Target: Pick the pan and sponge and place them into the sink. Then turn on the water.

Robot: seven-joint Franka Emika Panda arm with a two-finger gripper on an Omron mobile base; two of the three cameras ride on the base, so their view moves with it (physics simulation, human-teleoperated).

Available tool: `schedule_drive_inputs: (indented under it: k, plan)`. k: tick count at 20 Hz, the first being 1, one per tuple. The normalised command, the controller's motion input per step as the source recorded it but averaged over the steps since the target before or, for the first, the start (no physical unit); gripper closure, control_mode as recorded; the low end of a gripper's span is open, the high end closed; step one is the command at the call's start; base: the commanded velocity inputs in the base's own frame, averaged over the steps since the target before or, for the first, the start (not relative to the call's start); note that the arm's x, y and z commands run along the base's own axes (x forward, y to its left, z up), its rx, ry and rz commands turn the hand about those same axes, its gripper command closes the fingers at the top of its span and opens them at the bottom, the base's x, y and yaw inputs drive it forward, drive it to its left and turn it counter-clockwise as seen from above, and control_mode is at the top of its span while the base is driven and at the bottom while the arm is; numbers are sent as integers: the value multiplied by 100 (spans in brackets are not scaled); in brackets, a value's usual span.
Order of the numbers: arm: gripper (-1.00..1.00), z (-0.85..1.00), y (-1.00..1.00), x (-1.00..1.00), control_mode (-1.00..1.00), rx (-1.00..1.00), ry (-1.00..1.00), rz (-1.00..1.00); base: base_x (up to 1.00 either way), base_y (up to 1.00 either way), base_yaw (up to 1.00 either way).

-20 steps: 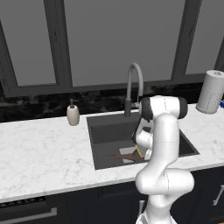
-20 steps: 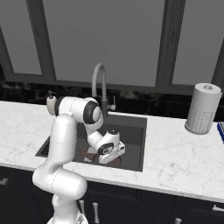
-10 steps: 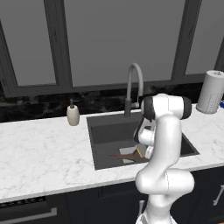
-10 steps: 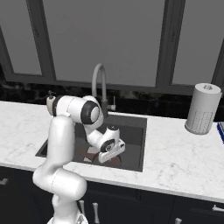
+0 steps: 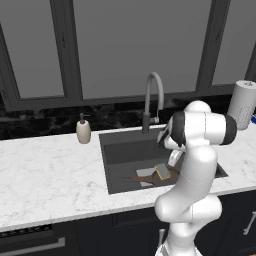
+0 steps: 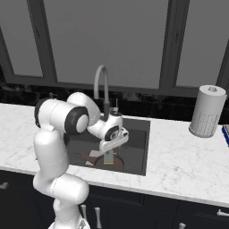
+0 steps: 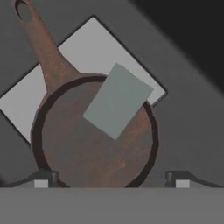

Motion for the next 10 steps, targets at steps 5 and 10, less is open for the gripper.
schedule_drive_inputs:
  k: [5,10]
  plan:
    - [-100,92,-51,-13,-100,10,2,-18,0,0,0]
    - [-100,80,-58,-15,-100,26,0,-31,0,0,0]
